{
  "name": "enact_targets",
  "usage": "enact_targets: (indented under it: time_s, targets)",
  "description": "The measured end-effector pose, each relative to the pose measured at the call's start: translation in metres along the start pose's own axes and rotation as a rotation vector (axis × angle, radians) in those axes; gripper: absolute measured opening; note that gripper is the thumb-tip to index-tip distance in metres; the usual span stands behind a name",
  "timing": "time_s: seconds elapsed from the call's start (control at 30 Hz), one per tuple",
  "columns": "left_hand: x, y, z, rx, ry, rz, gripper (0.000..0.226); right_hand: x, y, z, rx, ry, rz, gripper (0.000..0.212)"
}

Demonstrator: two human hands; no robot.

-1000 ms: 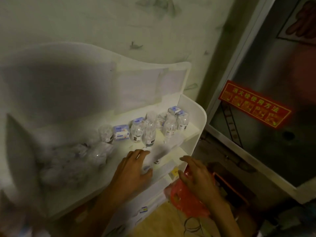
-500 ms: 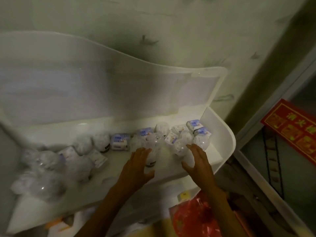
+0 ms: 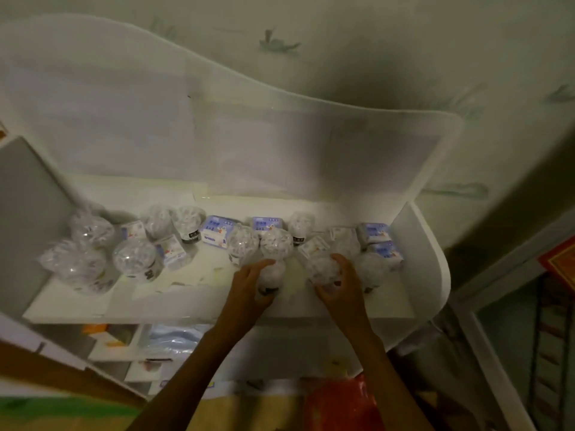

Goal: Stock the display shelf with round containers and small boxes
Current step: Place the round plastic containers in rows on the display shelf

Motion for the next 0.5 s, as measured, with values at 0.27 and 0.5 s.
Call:
enact_targets:
  time_s: [0.27, 0.5]
  targets:
    - [0.007, -0.002, -0.004, 0.121, -0.146, 0.02, 0.071, 0.017, 0.002, 0.001, 0.008, 0.129, -0.015, 0.069]
    - [0.064, -0.042, -0.034, 0.178, -0.366, -0.036, 0.066, 0.014, 0.003, 0.029, -0.102, 0.536, 0.001, 0.075]
Point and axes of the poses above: each hand's wrist, its own y-axis towards the middle knuckle, its own x-axis out of the back of the hand, z = x × y, the point moved 7 cm from there along y, towards the middle knuckle, and after that the axes turned 13 degrees about x, right-handed, at the moved point
